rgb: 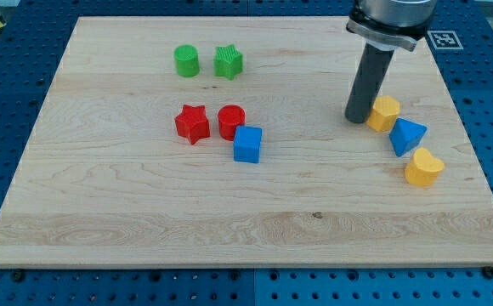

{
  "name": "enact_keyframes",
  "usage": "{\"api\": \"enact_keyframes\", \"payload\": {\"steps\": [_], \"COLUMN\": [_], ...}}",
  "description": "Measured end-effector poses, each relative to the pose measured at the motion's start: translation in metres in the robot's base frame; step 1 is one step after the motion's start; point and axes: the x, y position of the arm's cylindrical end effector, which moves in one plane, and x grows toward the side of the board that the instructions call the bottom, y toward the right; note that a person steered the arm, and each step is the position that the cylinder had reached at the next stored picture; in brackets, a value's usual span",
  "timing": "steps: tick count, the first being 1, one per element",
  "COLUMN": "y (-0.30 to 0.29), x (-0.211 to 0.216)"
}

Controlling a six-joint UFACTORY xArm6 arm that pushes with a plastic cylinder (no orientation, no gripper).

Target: Move the arm diagonally to the blue cube

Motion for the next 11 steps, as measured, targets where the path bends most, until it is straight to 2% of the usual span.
{"api": "enact_keyframes", "payload": {"steps": [2, 4, 6, 8, 9, 11], "y": [0.011, -0.077, -0.090, -0.137, -0.180, -0.237], "x": [0.000, 0.009, 0.084, 0.118, 0.110, 0.043]}}
